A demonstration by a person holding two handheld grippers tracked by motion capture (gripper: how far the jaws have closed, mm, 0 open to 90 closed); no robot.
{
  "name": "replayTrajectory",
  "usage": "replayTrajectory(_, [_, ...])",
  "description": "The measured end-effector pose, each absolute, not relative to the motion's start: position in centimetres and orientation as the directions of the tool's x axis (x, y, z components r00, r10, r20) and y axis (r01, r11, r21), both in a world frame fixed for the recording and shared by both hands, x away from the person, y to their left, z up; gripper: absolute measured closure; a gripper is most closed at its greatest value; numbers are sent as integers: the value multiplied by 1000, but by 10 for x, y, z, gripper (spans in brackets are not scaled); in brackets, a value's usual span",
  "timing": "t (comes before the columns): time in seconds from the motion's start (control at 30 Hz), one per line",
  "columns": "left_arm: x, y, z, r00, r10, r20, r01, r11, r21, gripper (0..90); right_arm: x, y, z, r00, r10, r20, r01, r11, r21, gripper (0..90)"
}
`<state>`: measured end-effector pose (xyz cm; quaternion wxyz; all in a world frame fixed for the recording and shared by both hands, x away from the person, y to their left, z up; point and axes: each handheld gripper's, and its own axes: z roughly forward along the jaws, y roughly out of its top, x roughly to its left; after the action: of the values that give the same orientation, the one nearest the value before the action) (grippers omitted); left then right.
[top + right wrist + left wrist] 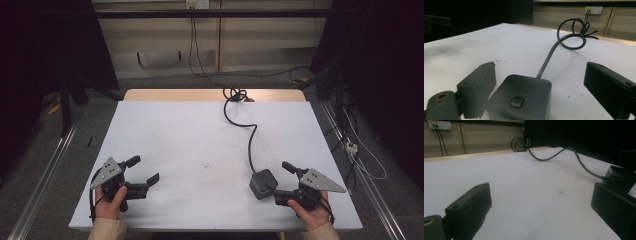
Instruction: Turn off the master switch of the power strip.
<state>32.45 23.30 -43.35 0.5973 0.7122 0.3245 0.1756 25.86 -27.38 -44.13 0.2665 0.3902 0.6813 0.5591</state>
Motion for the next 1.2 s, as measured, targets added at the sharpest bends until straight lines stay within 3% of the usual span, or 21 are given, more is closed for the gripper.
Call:
replayTrajectory(0.8, [325,232,-434,733,667,-133,254,-86,963,29,265,-277,-440,-529,845,83,280,82,956,207])
replayTrajectory(1.2, [325,232,-434,733,668,-130,251,-88,964,29,267,-278,-437,-553,828,93,297,92,950,344])
